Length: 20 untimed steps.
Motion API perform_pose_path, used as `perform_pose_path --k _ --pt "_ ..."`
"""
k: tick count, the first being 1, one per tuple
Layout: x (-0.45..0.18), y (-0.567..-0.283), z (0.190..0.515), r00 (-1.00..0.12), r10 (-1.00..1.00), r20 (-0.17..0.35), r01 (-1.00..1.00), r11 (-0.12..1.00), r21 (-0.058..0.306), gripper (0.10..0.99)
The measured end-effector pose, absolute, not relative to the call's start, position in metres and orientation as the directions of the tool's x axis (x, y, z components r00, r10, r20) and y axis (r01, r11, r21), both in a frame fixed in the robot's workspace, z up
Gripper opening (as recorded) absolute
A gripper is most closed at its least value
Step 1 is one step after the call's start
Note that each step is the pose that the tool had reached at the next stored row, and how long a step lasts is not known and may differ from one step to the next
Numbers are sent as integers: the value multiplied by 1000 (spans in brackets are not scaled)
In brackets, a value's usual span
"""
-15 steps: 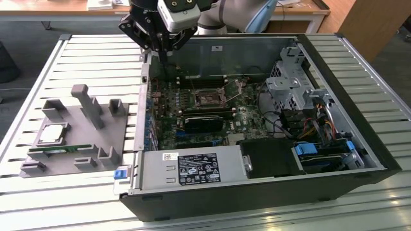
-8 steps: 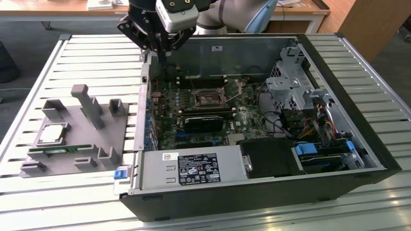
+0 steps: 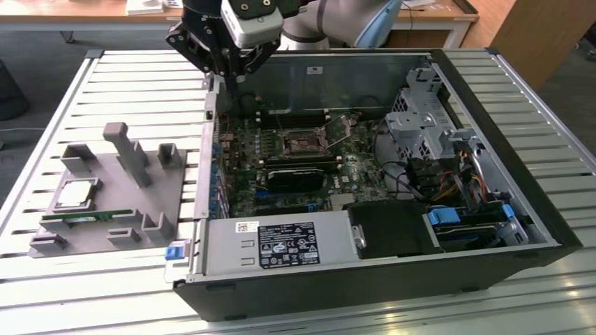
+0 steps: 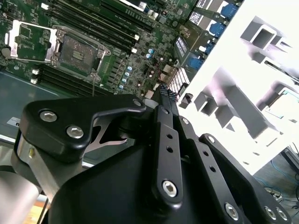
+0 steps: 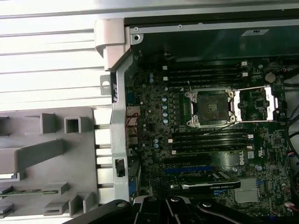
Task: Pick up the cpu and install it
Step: 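Reach for the cpu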
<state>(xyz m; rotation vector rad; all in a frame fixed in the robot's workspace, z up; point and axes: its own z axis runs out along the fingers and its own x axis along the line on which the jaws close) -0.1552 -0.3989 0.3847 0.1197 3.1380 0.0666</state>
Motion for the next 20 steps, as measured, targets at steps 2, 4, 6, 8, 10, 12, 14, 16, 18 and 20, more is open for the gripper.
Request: perform_pose_path --k 2,4,6,8,10,12,14,16,18,20 --pt "-156 -399 385 -997 76 2 76 996 42 106" --pt "-157 -399 384 -997 76 2 76 996 42 106" --pt "-157 -399 384 -997 76 2 76 996 42 106" --pt "-158 -399 384 -997 76 3 76 996 42 106" --pt "-158 -399 384 -997 76 3 76 996 42 106" --pt "-159 -399 384 -997 76 4 76 996 42 106" --pt "-160 -399 383 -997 76 4 76 996 42 106" --pt "-160 -399 383 -997 76 4 76 996 42 106" --pt "-161 -399 383 -997 76 5 76 996 42 106" --pt "-162 -399 383 -997 76 5 76 996 42 106"
